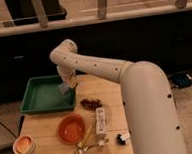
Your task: Wipe tray with sponge
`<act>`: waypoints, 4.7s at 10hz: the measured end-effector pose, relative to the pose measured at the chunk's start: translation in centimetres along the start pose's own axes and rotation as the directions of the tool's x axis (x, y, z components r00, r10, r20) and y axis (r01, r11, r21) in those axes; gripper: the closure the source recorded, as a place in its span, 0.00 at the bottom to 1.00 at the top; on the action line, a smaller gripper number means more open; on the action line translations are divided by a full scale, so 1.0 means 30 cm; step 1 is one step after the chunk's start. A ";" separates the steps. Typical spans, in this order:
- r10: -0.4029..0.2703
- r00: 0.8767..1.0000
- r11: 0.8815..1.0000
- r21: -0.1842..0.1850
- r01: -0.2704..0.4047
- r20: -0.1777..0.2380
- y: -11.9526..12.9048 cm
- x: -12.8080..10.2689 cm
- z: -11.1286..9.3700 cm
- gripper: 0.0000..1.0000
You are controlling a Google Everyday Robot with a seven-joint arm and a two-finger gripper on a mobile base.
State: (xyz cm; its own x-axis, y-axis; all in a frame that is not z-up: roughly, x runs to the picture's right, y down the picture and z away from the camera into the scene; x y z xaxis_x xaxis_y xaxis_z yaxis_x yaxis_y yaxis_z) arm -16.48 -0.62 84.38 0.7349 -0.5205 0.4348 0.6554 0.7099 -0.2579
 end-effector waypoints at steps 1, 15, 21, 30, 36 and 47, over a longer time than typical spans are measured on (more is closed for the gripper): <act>-0.010 1.000 1.000 0.000 0.010 0.000 -0.006 0.000 0.008 0.97; -0.111 0.991 0.994 0.011 0.110 0.077 -0.119 -0.140 0.137 0.97; -0.123 0.988 0.992 0.012 0.122 0.092 -0.102 -0.171 0.200 0.97; -0.181 0.980 0.984 0.016 0.180 0.085 -0.111 -0.218 0.255 0.97; -0.224 0.971 0.975 0.027 0.222 0.079 -0.126 -0.244 0.278 0.97; -0.290 0.955 0.957 0.041 0.288 0.062 -0.113 -0.276 0.304 0.97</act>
State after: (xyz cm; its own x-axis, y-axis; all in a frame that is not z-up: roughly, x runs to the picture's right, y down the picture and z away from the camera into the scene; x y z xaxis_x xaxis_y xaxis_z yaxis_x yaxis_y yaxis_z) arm -26.38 5.62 89.52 0.5008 -0.6737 0.5434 0.8316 0.5487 -0.0861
